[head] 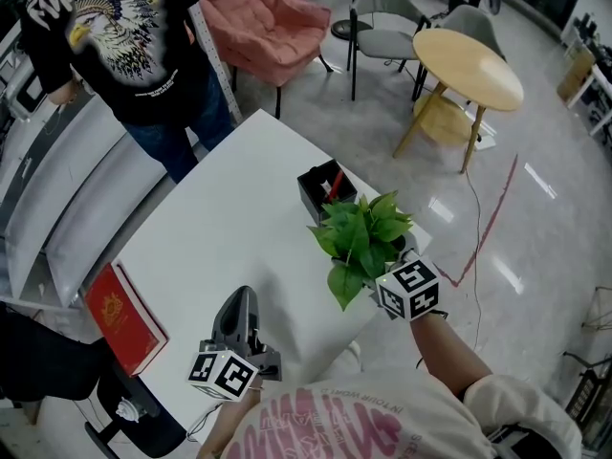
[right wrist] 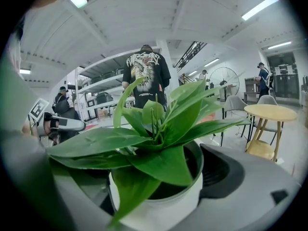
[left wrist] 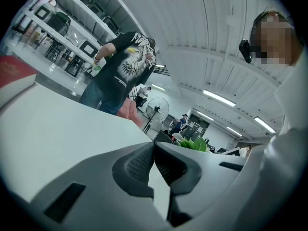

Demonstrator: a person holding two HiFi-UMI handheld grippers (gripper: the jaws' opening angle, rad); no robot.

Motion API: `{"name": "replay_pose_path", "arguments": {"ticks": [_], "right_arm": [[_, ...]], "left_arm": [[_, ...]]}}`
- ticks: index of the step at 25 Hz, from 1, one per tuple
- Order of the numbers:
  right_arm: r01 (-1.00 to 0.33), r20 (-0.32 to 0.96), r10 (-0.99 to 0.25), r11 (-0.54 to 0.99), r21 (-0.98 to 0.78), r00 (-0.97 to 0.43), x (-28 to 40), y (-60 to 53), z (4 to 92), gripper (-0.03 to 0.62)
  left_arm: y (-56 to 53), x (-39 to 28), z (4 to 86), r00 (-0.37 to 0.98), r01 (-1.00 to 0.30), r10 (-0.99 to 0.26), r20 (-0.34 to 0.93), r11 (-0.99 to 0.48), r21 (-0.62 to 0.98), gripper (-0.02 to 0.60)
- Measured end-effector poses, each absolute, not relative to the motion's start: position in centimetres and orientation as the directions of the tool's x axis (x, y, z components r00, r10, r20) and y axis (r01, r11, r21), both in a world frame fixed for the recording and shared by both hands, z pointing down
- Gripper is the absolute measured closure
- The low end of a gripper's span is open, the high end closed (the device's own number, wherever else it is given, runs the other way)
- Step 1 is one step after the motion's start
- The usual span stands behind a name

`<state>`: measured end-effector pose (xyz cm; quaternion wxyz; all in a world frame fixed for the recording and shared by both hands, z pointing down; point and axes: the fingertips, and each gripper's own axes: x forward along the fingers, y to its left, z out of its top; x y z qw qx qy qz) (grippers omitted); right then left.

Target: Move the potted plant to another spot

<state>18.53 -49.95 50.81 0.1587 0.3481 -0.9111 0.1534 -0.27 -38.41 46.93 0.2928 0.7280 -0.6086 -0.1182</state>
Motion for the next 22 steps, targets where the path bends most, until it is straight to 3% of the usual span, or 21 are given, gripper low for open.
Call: {"name": "replay_pose_path", "arguments": {"ticks": [22], "right_arm": [[-0.706, 0.406, -0.607, 0.691, -0.154, -0.683, 18.85, -49.89, 50.89, 0.037]], "left_arm": [[-38.45, -0.4, 46.89, 0.251, -0.811, -0.951, 0.182, -0.104, 0.576, 0.557]]}}
